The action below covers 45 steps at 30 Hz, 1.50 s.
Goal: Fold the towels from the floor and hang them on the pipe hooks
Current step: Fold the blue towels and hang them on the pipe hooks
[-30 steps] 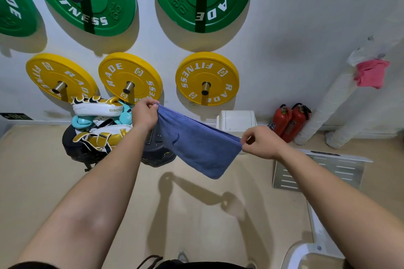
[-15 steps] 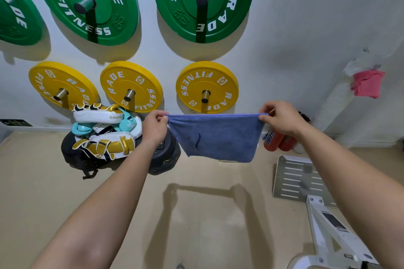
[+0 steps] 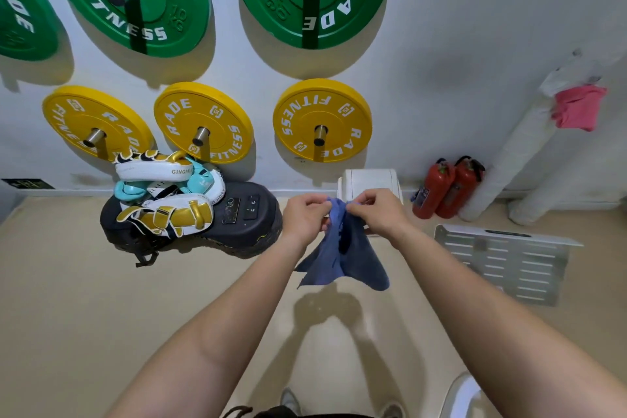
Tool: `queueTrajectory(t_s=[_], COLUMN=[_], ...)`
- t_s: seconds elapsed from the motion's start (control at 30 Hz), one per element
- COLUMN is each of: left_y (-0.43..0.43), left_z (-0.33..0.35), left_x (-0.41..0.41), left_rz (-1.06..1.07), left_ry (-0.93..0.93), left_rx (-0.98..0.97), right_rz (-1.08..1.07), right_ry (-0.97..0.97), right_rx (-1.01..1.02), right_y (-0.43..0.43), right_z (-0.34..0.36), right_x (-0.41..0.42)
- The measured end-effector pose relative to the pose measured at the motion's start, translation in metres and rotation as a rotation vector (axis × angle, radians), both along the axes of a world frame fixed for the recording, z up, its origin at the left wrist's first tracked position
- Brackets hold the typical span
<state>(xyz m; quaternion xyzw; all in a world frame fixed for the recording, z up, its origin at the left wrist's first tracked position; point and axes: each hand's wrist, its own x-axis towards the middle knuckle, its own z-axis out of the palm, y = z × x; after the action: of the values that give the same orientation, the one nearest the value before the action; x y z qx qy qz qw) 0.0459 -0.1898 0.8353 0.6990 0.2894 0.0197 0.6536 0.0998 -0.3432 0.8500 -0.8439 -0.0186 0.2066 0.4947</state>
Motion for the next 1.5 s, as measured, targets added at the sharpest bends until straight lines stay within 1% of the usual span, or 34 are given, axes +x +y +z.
queueTrajectory(t_s=[0.13, 0.27, 0.4, 0.5, 0.63, 0.77, 0.8, 0.87, 0.93, 1.07, 1.17, 1.23, 1.3, 1.37, 1.5], left_y=[-0.011, -0.011, -0.010, -0.010, -0.005, 0.002, 0.004, 0.010, 0.016, 0.028, 0.038, 0.043, 0.047, 0.049, 0.051], left_z=[-0.011, -0.012, -0.007, -0.007, -0.006, 0.001, 0.002, 0.002, 0.003, 0.004, 0.006, 0.008, 0.009, 0.009, 0.013], left_x=[-0.015, -0.025, -0.029, -0.028, -0.029, -0.034, -0.034, -0.033, -0.031, -0.030, -0.034, -0.037, -0.040, -0.042, -0.045], left_rz=[-0.039, -0.024, 0.011, 0.059, 0.005, -0.143, -0.165, -0.150, -0.132, -0.171, -0.229, -0.262, -0.287, -0.308, -0.339], left_ry=[-0.024, -0.058, -0.070, -0.087, -0.101, -0.144, -0.147, -0.146, -0.147, -0.161, -0.185, -0.198, -0.196, -0.201, -0.204], left_rx=[-0.008, 0.029, 0.052, 0.074, 0.158, 0.156, 0.160, 0.230, 0.326, 0.356, 0.399, 0.432, 0.452, 0.466, 0.470], right_rz=[-0.053, -0.025, -0.010, 0.004, 0.026, 0.056, 0.080, 0.166, 0.235, 0.199, 0.323, 0.348, 0.339, 0.317, 0.337], right_ry=[0.065, 0.101, 0.081, 0.036, -0.012, 0.093, 0.124, 0.175, 0.139, -0.158, -0.244, -0.261, -0.227, -0.187, -0.173], right_rx=[0.137, 0.228, 0.233, 0.191, 0.148, 0.295, 0.323, 0.369, 0.300, -0.011, -0.167, -0.143, -0.042, 0.016, 0.007], right_y=[0.005, 0.004, 0.006, 0.010, 0.013, 0.010, 0.009, 0.006, 0.004, -0.008, -0.012, -0.008, -0.001, 0.006, 0.013], right_z=[-0.007, -0.008, -0.006, -0.005, -0.005, -0.003, -0.002, -0.001, -0.004, -0.020, -0.028, -0.025, -0.020, -0.018, -0.015], right_x=[-0.015, -0.024, -0.030, -0.031, -0.032, -0.032, -0.031, -0.030, -0.030, -0.024, -0.027, -0.030, -0.033, -0.036, -0.038])
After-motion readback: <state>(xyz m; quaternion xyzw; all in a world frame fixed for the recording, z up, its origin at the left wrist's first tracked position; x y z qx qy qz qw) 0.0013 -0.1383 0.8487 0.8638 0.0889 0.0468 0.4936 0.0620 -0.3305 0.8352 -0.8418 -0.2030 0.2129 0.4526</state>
